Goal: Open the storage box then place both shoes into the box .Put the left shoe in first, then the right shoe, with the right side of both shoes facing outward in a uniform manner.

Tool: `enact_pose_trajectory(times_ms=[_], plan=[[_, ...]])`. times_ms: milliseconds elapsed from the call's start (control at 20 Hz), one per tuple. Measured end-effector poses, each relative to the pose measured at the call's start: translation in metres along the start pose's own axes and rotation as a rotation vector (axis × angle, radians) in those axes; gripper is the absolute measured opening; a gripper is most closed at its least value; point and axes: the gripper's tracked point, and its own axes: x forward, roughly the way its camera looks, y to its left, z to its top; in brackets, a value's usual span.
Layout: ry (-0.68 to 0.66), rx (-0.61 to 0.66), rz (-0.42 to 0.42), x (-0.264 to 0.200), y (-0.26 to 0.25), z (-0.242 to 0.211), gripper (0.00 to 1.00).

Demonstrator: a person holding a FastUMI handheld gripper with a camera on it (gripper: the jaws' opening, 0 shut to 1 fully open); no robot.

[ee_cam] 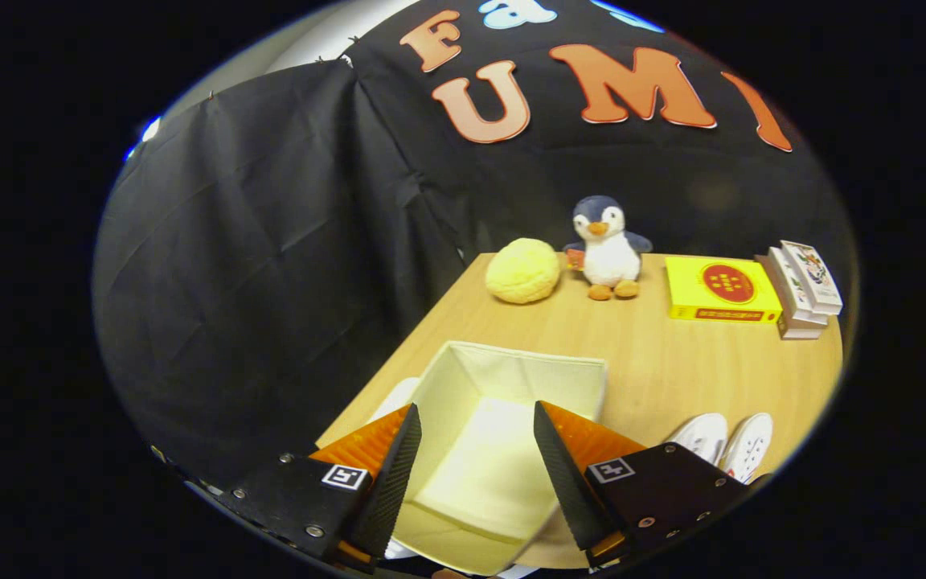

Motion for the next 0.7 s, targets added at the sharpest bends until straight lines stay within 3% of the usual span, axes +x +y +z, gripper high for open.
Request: enact_pose_trajectory(times_ms=[300, 700], plan=[[0.059, -0.006, -0.19, -0.021, -0.098, -0.052, 0.85], [0.258, 0.019, -0.302, -0.042, -0.176, -0.153, 0.77]])
